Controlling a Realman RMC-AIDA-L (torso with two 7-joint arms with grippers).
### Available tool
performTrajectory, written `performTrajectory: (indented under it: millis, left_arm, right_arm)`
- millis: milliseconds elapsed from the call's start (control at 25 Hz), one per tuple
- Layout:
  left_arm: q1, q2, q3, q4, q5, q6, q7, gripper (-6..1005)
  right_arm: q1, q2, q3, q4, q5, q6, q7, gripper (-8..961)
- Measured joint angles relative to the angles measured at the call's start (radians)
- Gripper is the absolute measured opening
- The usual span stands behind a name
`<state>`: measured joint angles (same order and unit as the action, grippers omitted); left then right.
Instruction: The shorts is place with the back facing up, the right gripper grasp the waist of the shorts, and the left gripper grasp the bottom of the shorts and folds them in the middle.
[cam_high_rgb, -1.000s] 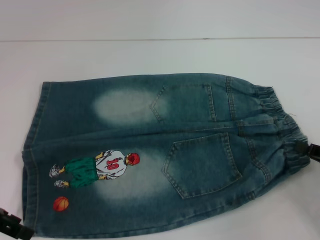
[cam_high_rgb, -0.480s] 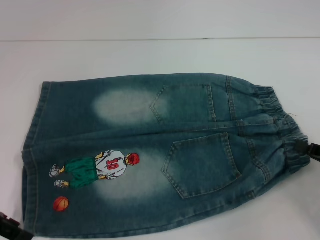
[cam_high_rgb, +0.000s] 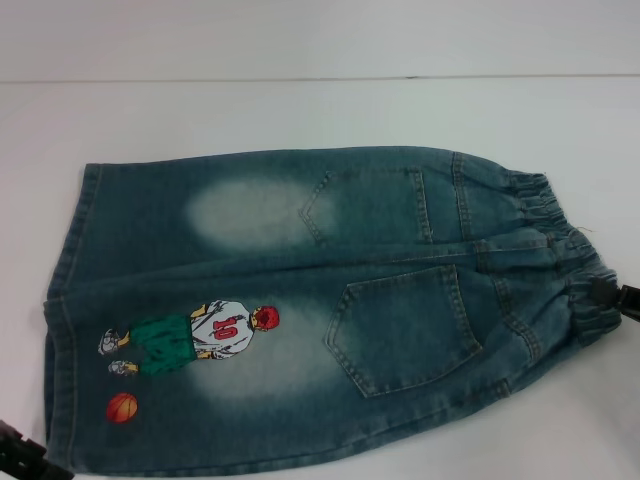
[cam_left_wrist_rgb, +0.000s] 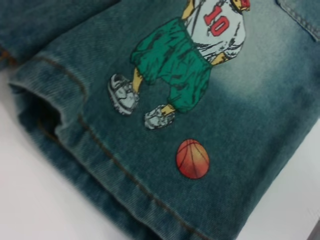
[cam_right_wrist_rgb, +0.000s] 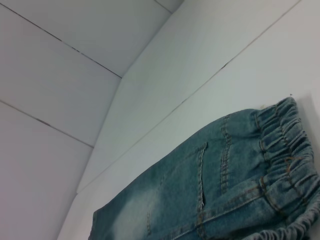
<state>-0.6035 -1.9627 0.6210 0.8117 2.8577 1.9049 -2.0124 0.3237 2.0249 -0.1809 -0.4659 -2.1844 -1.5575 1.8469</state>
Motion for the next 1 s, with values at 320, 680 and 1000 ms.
performTrajectory:
  millis: [320, 680, 1000]
  left_arm:
    - [-0.015, -0.001, 0.011, -0.015, 0.0, -0.003, 0.006, 718]
    - [-0.032, -0.003, 0.01, -0.039, -0.009, -0.021, 0.019, 717]
    - [-0.047, -0.005, 0.002, -0.039, -0.012, -0.025, 0.031, 716]
  right_arm:
    - [0.0, 0.0, 0.0, 0.001, 0.0, 0.0, 0.0, 49]
    - [0.004, 0.0, 0.0, 0.001, 0.0, 0.005, 0.0, 50]
    - [0.006, 0.0, 0.0, 0.001, 0.0, 0.005, 0.0, 50]
